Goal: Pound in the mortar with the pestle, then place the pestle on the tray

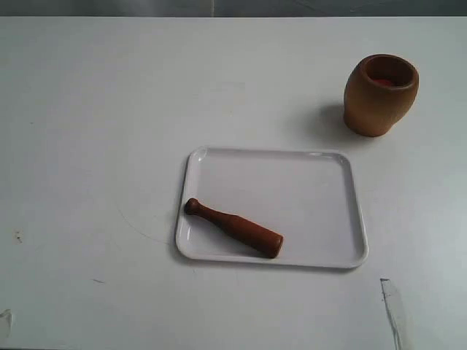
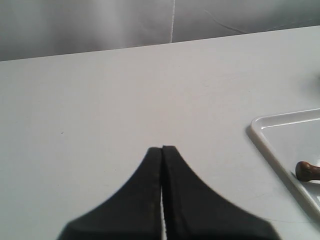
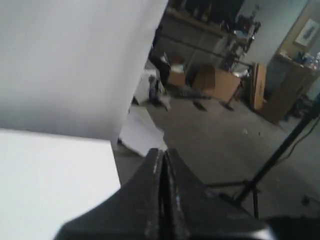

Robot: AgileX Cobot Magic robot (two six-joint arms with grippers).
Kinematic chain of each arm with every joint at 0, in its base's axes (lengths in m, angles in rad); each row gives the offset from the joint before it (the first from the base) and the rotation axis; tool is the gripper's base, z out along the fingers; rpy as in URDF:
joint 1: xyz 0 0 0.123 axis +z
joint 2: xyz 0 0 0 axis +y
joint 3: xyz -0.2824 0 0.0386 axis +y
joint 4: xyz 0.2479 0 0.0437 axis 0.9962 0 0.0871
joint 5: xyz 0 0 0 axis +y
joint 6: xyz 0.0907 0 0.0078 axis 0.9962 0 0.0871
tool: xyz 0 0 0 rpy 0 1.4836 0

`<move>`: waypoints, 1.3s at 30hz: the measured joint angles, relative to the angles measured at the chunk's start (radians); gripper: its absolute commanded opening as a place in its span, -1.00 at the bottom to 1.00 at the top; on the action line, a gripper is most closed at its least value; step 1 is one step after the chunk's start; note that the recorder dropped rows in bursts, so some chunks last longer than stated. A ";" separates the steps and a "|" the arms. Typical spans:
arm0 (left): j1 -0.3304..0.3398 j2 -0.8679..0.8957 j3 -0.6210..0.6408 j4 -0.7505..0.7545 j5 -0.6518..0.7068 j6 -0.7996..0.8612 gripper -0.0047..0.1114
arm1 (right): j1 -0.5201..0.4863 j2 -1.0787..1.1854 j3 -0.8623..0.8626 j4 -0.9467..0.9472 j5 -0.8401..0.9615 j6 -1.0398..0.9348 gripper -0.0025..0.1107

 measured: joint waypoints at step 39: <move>0.000 0.000 0.000 0.000 0.000 0.000 -0.92 | 0.000 -0.222 0.630 1.266 -1.092 -0.978 -0.96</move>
